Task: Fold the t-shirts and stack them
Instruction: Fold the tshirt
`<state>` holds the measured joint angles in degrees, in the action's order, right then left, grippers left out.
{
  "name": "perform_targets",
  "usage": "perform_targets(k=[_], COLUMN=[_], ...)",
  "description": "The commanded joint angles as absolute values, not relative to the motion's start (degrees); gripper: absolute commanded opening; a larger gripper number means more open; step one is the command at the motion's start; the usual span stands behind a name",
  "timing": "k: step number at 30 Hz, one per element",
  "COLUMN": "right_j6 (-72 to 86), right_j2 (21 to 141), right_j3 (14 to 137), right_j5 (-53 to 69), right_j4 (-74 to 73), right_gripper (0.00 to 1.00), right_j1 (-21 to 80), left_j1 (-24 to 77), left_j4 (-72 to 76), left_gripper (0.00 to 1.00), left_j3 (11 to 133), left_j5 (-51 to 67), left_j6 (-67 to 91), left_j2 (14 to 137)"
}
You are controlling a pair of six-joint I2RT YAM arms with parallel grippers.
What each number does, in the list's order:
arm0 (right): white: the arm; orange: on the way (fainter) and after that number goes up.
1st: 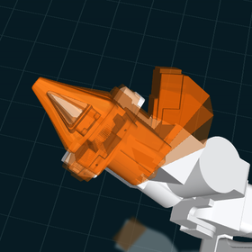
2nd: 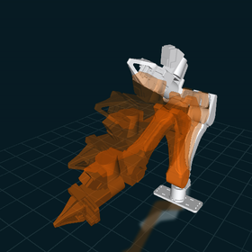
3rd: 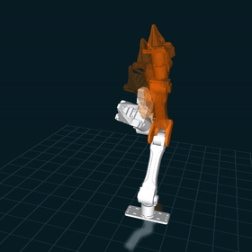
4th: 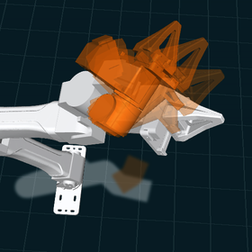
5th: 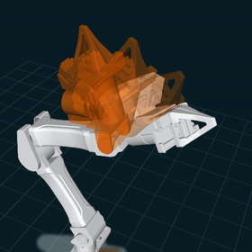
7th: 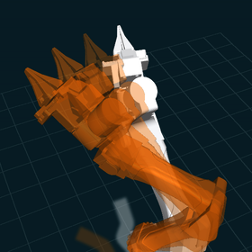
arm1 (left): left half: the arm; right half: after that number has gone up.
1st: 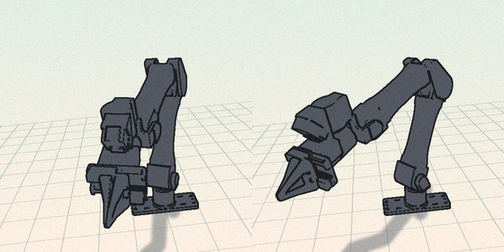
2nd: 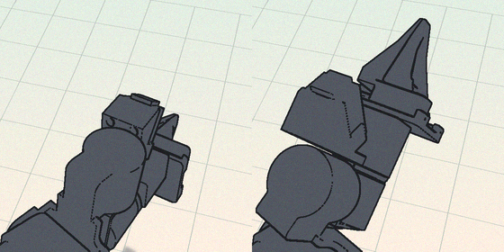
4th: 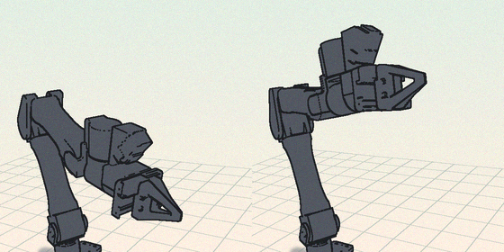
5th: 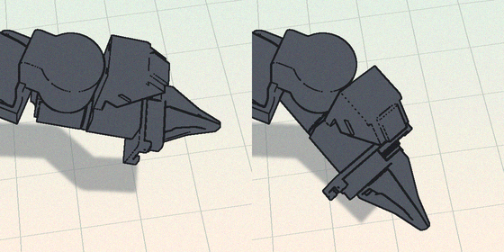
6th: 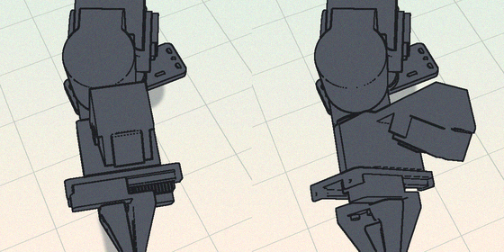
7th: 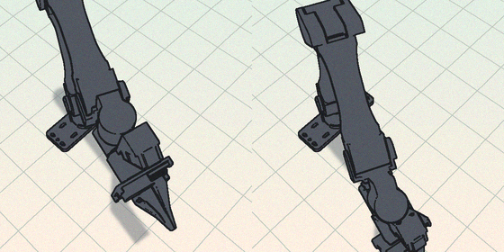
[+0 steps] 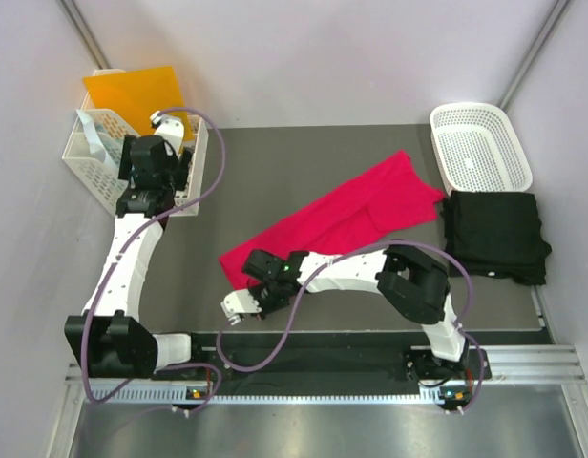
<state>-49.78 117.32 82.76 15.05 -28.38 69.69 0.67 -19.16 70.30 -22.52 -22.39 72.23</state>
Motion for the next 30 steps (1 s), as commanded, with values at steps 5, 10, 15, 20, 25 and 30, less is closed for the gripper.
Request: perform_targets(k=[5,10,15,20,25,30], right_j6=[-42.81,-41.05,-41.13,-40.78,-40.52,-38.51], right_j2=[107.41,102.49,99.85,97.82,95.19,94.13], right_j3=[73.92,67.77,63.46,66.26,75.74,92.58], right_j5=[19.69,20.56,21.1,21.53,22.76,22.07], right_j4=[-33.05,-33.4,-34.1,-36.9,-42.0,-48.34], right_gripper=[0.0,0.0,0.58,0.84,0.88,0.87], right_j1=[73.04,73.56,74.0,72.96,68.74,55.05], left_j1=[0.44,0.35,0.44,0.61,1.23,3.07], left_j4=[-15.47,-16.43,-17.75,-18.11,-21.96,-31.54], left_gripper=[0.98,0.97,0.99,0.99,0.99,0.99], left_j3=[75.58,77.25,77.52,72.79,75.22,85.24], left_j5=[-16.62,-10.91,-5.28,6.67,18.78,38.35], left_j6=[-22.15,-21.71,-21.36,-23.11,-24.17,-21.27], left_j2=[74.97,77.16,78.22,78.22,82.87,93.83])
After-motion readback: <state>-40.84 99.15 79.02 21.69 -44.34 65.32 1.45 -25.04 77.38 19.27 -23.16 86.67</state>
